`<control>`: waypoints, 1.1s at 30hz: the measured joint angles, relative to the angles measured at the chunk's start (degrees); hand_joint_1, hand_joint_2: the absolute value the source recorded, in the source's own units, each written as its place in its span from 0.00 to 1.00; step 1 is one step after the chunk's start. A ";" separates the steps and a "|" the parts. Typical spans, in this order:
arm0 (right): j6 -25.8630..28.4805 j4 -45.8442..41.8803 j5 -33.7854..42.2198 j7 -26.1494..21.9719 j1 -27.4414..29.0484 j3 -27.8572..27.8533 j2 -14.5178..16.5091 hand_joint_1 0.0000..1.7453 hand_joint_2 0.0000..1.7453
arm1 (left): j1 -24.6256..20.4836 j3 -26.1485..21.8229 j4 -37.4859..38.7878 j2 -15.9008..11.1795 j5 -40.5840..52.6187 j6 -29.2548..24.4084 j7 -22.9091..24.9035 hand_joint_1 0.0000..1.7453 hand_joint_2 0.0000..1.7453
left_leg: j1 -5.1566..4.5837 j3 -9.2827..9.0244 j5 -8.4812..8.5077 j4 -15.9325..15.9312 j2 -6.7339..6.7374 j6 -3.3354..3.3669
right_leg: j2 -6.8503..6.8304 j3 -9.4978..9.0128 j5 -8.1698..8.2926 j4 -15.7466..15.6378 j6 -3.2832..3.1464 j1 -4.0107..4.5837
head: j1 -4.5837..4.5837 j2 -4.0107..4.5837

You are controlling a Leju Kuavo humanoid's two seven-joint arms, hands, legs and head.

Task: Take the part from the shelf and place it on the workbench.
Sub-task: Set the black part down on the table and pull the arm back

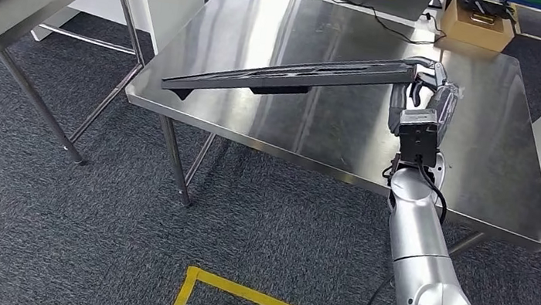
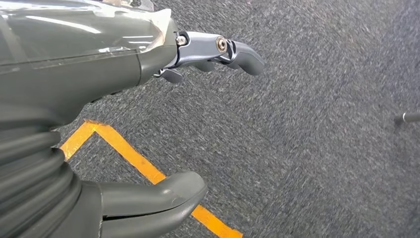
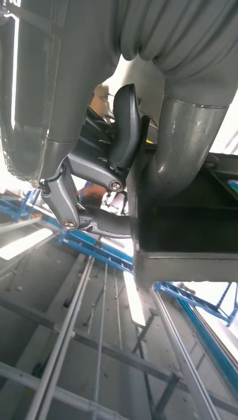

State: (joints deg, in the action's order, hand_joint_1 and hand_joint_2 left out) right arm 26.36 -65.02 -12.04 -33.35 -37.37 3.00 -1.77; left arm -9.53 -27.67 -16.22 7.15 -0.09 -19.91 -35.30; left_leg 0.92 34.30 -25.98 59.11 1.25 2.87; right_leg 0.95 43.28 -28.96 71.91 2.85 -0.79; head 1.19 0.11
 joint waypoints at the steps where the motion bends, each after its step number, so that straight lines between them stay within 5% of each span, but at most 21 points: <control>1: -0.06 0.14 0.09 0.00 -0.02 0.00 0.06 1.00 1.00 | 0.03 -0.09 0.00 0.00 -0.02 0.00 -0.01 0.00 1.00 | -0.03 0.03 -0.02 0.01 0.53 0.00 | -0.16 1.13 -0.73 2.48 0.18 -0.01 | 0.01 0.00; 3: -0.26 0.38 0.26 0.00 -0.12 0.01 0.18 1.00 1.00 | 0.05 -0.25 0.00 0.01 -0.05 0.02 -0.02 0.00 1.00 | -0.02 0.00 -0.12 0.03 1.64 -0.10 | -0.74 -0.42 0.60 -0.17 0.95 -0.06 | 0.00 0.00; 5: -0.56 0.48 0.42 -0.01 -0.54 0.04 0.37 1.00 1.00 | 0.05 -0.46 0.00 -0.01 -0.06 0.04 -0.02 0.00 1.00 | -0.11 -0.20 -0.30 0.02 2.76 -0.41 | -3.19 -5.08 3.49 -8.82 1.38 0.03 | -0.01 0.00; 7: -0.93 0.62 0.62 -0.02 -1.13 0.09 0.62 1.00 1.00 | 0.07 -0.62 0.00 -0.05 -0.08 0.07 -0.03 0.00 1.00 | -0.48 -0.43 -0.54 0.00 3.81 -0.93 | -5.05 -7.56 4.98 -13.64 0.71 0.56 | -0.02 0.00; 8: -1.07 0.74 0.73 -0.03 -1.34 0.10 0.70 1.00 1.00 | 0.08 -0.66 0.00 -0.08 -0.10 0.08 -0.03 0.00 1.00 | -0.65 -0.56 -0.66 -0.07 4.39 -1.19 | -4.93 -7.55 5.07 -13.84 0.18 0.82 | -0.07 0.00; 10: -1.29 0.93 0.91 -0.07 -1.61 0.10 0.85 1.00 1.00 | 0.06 -0.68 -0.01 -0.13 -0.16 0.09 -0.04 0.00 1.00 | -0.59 -0.70 -1.05 -0.01 5.08 -1.82 | -3.38 -7.54 5.36 -14.06 -0.61 0.49 | -0.18 0.00; 12: -1.37 1.07 1.01 -0.07 -1.94 0.09 1.08 1.00 1.00 | 0.03 -0.71 -0.03 -0.18 -0.15 0.09 -0.04 0.00 1.00 | -0.25 0.17 -2.73 2.04 3.00 -2.39 | -2.03 -7.64 5.58 -14.24 -1.51 -0.25 | -0.30 0.00; 15: -1.42 1.40 1.11 -0.08 -2.20 0.11 1.57 1.00 1.00 | 0.45 -0.85 -0.02 -0.22 -0.18 0.11 -0.04 0.00 1.00 | -0.06 5.12 -8.07 12.64 -1.07 -2.78 | 0.01 -7.64 5.72 -14.27 -2.55 -0.38 | -0.49 0.00; 17: -1.42 1.69 1.17 -0.08 -2.05 0.13 1.82 1.00 1.00 | 0.67 -0.93 -0.02 -0.26 -0.23 0.11 -0.04 0.00 1.00 | -0.01 7.32 -8.45 16.37 -1.46 -2.83 | 1.65 -7.62 5.77 -14.19 -2.63 -0.28 | -0.52 0.00; 19: -1.42 1.91 1.22 -0.08 -2.02 0.13 1.92 1.00 1.00 | 0.70 -0.94 -0.02 -0.28 -0.23 0.11 -0.04 0.00 1.00 | 0.24 5.46 -4.62 11.48 -1.96 -2.70 | 3.34 -7.65 5.77 -14.00 -2.60 -0.27 | -0.54 0.00; 21: -1.42 1.97 1.22 -0.09 -2.09 0.13 1.99 1.00 1.00 | 0.69 -0.95 -0.02 -0.34 -0.23 0.11 -0.04 0.00 1.00 | 0.67 2.09 -1.31 3.96 -4.13 -2.50 | 4.75 -7.48 5.78 -13.73 -2.42 -0.12 | -0.50 0.00; 23: -1.43 2.03 1.22 -0.09 -2.16 0.15 2.04 1.00 1.00 | 0.68 -0.96 -0.02 -0.36 -0.25 0.11 -0.04 0.00 1.00 | 0.67 0.59 -0.76 0.91 -5.27 -2.27 | 5.97 -7.00 6.00 -13.73 -1.78 -0.02 | -0.44 0.00; 25: -1.44 2.10 1.21 -0.09 -2.18 0.14 1.94 1.00 1.00 | 0.56 -0.95 -0.02 -0.23 -0.26 0.11 -0.04 0.00 1.00 | 0.44 0.16 -0.50 0.47 -4.05 -1.73 | 7.14 -6.53 6.40 -14.04 -0.80 0.04 | -0.42 0.00; 27: -1.44 2.14 1.21 -0.11 -2.27 0.11 1.79 1.00 1.00 | 0.42 -0.95 -0.04 -0.15 -0.25 0.11 -0.04 0.00 1.00 | 0.49 -0.33 0.06 -0.34 -2.61 -0.83 | 5.06 -5.40 5.65 -12.50 -0.37 0.30 | -0.25 0.00; 29: -1.45 2.22 1.27 -0.14 -2.44 0.11 1.76 1.00 1.00 | 0.43 -0.96 -0.05 -0.16 -0.22 0.11 -0.04 0.00 1.00 | 0.46 -0.57 0.34 -0.87 -1.14 -0.26 | 1.32 -2.39 3.02 -6.56 -0.53 0.37 | 0.06 0.00; 31: -1.28 2.39 1.40 -0.32 -2.35 0.13 1.77 1.00 1.00 | 0.52 -0.96 -0.03 -0.15 -0.19 0.10 -0.04 0.00 1.00 | 0.38 -0.51 0.30 -0.88 0.05 -0.18 | -0.01 1.15 0.56 0.67 -0.33 0.04 | 0.21 0.00; 33: -0.45 2.55 1.11 -0.76 -2.15 0.13 1.76 1.00 1.00 | 0.53 -0.96 -0.02 -0.14 -0.12 0.08 -0.04 0.00 1.00 | 0.39 -0.52 0.21 -0.85 0.98 -0.28 | -0.40 1.38 0.70 1.53 0.61 -0.52 | 0.22 0.00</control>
State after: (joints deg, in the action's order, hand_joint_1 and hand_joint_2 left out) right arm 25.90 -62.47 -10.93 -34.12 -39.51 3.13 -0.01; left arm -9.00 -28.63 -16.24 7.01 -0.21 -19.83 -35.34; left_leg 1.31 33.78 -25.77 58.25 2.23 2.59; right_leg 0.55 44.66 -28.26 73.44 3.47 -1.30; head 1.41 0.11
